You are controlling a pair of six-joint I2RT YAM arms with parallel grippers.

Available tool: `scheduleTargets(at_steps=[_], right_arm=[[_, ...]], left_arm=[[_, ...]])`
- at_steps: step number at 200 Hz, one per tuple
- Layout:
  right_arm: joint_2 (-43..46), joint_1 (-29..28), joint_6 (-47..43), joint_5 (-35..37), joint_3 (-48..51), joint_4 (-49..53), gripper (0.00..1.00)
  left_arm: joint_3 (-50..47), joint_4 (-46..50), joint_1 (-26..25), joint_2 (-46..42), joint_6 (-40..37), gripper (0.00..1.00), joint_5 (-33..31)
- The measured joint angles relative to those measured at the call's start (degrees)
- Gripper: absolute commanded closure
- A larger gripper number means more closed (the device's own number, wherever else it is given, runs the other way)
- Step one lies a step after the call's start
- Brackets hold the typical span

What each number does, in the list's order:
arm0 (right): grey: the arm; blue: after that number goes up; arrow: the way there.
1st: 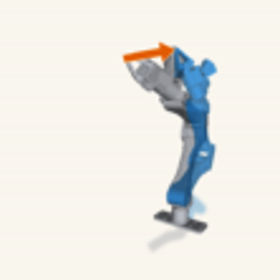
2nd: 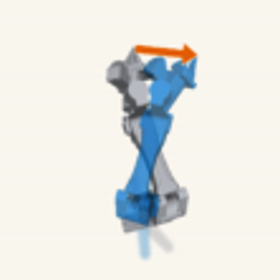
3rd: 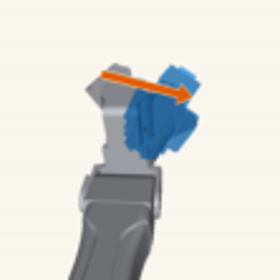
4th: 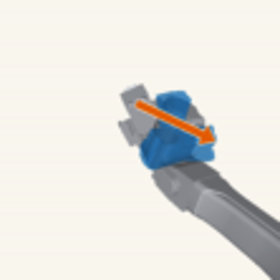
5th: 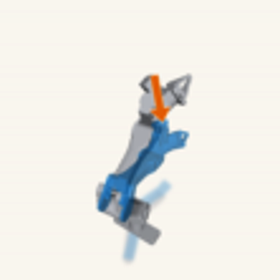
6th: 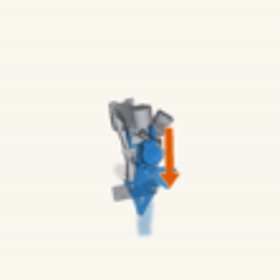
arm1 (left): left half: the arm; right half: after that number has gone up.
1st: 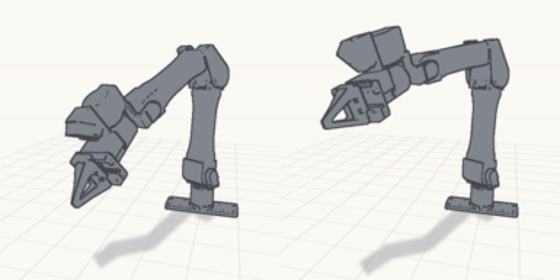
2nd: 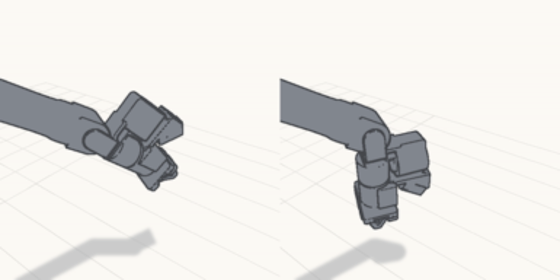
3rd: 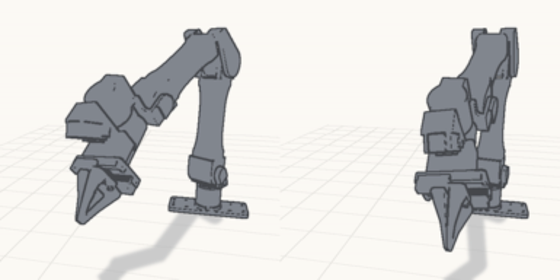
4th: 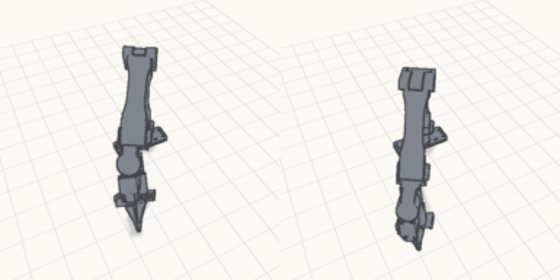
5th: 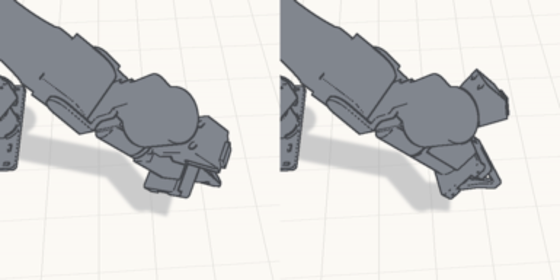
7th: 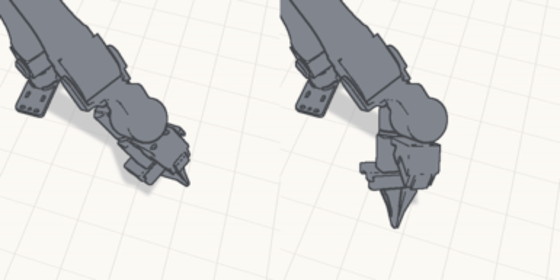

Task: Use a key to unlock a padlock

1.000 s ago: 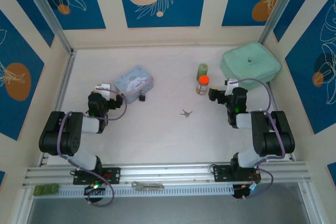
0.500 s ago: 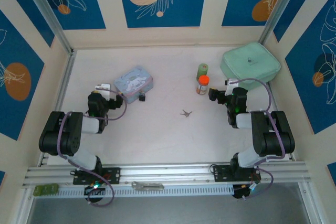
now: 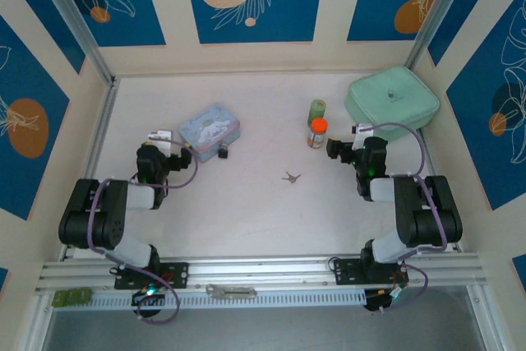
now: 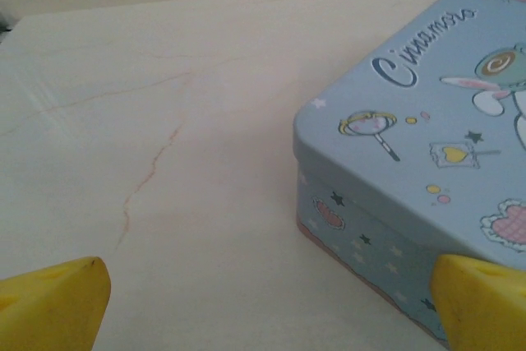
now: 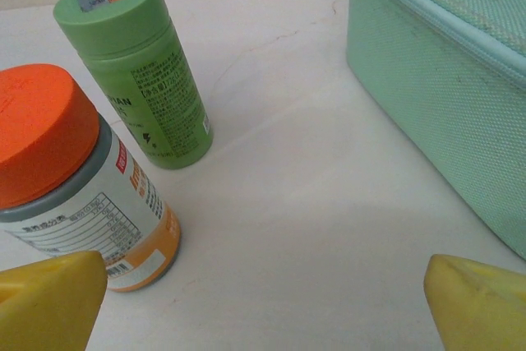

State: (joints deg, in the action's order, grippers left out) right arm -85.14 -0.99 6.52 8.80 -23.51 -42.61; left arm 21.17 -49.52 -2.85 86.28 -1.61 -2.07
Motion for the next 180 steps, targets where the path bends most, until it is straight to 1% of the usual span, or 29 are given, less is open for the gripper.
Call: scheduleTargets(at_steps=[18,33,48,61,78,93,104,113,125,142,157,167,180], right_arm=[[4.2,-1.6,-0.4,2.4,-0.5,3.8,0.01],[8.3,-4.2,-1.1,5.2,-2.2,8.1,0.01],[11.7,-7.0,-1.8,7.7,-4.9,13.0,0.06],[14.0,-9.4,-2.0,9.0,-7.1,17.3,0.07],[16.1,-13.0,-1.7,10.2,-9.8,24.2,0.10],[16.7,-17.0,-0.1,10.3,-12.6,31.1,0.12],[16.6,-19.7,1.6,10.0,-15.1,37.0,0.16],[16.0,-21.7,3.3,9.4,-17.7,42.3,0.23],[14.4,-24.0,6.1,7.7,-21.5,48.7,0.34],[10.2,-26.2,9.2,4.8,-26.8,57.1,0.46],[5.6,-27.9,11.7,2.8,-30.4,63.2,0.48],[2.8,-28.9,12.5,2.3,-31.8,66.4,0.48],[-0.7,-30.0,13.5,2.1,-32.8,70.1,0.48]], left_arm=[[0.0,2.8,-0.1,-5.1,0.2,0.01,-1.8],[0.1,5.6,-0.2,-10.2,1.2,0.01,-4.2],[0.1,8.1,-0.2,-14.9,3.4,0.01,-5.8],[0.1,10.1,-0.3,-18.4,6.3,0.01,-6.4],[0.6,14.3,-0.3,-22.0,11.2,0.01,-5.4],[2.2,19.4,-0.7,-23.8,16.7,0.01,-2.4],[3.4,22.3,-1.5,-24.4,20.3,0.01,-0.3],[4.2,24.4,-3.1,-24.8,23.7,0.01,1.1],[4.8,26.1,-6.4,-25.0,27.6,0.00,1.9],[5.1,28.5,-13.7,-24.8,31.9,0.00,1.7],[6.0,30.4,-20.3,-23.3,34.9,0.01,0.2],[6.5,30.4,-23.7,-21.6,36.6,0.01,-0.7],[7.1,29.5,-26.8,-18.9,38.7,0.01,-1.6]])
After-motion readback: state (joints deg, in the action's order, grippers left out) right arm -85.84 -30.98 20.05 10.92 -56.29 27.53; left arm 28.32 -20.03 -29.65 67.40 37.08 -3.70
